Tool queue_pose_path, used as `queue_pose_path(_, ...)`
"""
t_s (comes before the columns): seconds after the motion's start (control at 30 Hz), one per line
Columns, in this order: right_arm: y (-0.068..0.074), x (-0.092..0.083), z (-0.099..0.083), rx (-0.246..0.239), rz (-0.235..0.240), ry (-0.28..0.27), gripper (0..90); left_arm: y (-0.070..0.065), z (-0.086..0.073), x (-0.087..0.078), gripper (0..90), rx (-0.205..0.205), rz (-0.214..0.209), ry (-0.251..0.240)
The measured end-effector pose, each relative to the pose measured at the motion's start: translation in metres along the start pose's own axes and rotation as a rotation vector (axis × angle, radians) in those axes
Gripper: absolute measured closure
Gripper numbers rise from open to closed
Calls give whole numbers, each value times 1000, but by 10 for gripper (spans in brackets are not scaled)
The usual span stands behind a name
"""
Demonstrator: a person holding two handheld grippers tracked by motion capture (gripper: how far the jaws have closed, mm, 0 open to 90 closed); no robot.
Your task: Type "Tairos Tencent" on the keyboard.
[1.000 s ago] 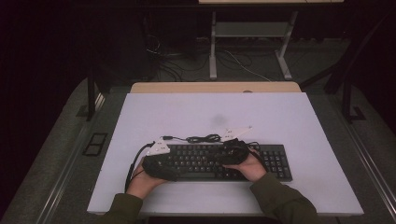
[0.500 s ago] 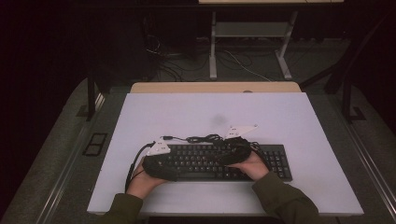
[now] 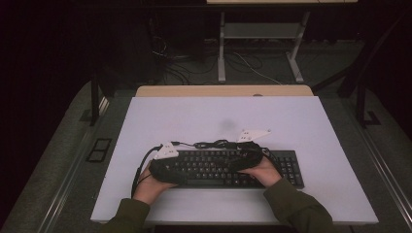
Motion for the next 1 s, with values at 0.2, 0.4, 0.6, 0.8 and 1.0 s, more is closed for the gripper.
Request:
queue_pose_path(0.2, 0, 1, -1, 1, -1, 0, 210, 0, 5, 3, 358, 14, -4, 4)
queue_pose_path(0.4, 0, 2, -1, 3, -3, -2, 211, 0, 12, 7, 453, 15, -21, -12)
queue_pose_path(0.6, 0, 2, -2, 3, -5, -1, 212, 1, 17, 10, 597, 16, -27, -23)
queue_pose_path(0.8, -1, 2, -2, 6, -6, -3, 212, 4, 18, 12, 724, 7, -29, -16)
queue_pose_path(1.0, 0, 2, -2, 3, -7, -2, 212, 5, 16, 14, 880, -3, -39, 5)
Point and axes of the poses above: each handheld gripper's, and its own axes: x roughly forward along the jaws, z roughly out of its top, y roughly to its left, the point moved 9 cm from there along x, roughly forward along the jaws, and after that the axes turned 13 degrees about y, right-handed, at the moved point
